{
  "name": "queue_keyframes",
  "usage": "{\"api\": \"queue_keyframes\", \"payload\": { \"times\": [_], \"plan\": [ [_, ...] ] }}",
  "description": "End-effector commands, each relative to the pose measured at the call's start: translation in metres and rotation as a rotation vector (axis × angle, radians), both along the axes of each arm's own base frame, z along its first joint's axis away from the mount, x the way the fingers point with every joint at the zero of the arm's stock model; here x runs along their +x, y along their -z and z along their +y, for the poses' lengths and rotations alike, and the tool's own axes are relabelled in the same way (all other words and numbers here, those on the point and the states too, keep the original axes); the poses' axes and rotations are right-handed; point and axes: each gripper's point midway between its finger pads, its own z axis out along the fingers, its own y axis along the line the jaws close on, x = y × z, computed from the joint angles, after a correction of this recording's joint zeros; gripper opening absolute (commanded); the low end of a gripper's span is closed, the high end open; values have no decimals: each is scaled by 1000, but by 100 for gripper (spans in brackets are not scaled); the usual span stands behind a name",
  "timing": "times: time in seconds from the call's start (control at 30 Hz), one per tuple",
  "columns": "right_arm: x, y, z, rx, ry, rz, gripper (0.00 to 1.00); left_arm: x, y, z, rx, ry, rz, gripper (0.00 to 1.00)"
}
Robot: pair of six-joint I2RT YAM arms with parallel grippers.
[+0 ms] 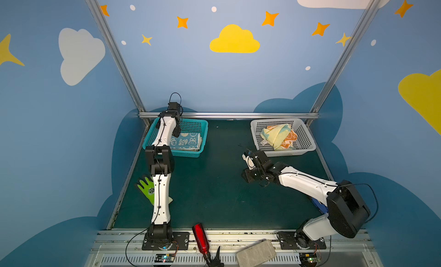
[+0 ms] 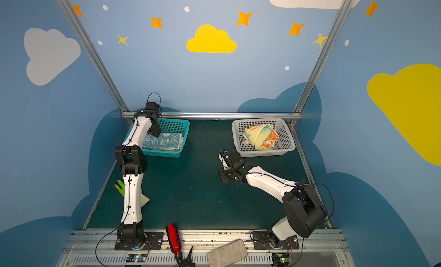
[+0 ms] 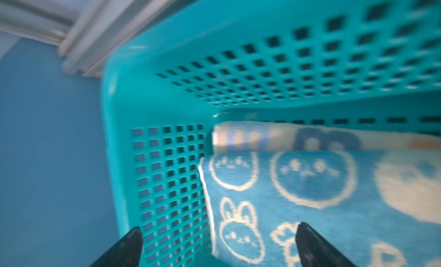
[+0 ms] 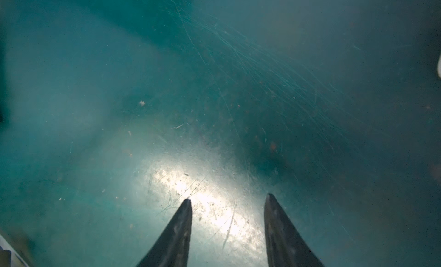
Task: Fold and stack the towels
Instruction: 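Release the towel in the teal basket and withdraw the left gripper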
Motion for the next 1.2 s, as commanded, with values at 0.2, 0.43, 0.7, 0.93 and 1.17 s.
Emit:
{"api": "queue_keyframes", "payload": {
  "times": [0.2, 0.43, 0.7, 0.93, 1.17],
  "plan": [
    [14, -24, -9, -48, 50, -117, 86, -4, -82, -4, -115, -97, -258, 100],
    [33, -46, -41, -128, 212, -178, 87, -33, -122, -65, -408, -27, -373, 100],
    [54, -79, -59, -164, 291, -299, 87, -96, -115, -172, -656, 138, -428, 100],
    [92, -88, -111, -169, 487, -278, 86, -149, -120, -255, -904, 313, -547, 100],
    [141, -93, -165, -27, 731, -286, 81, -197, -101, -320, -983, 442, -416, 100]
  ]
}}
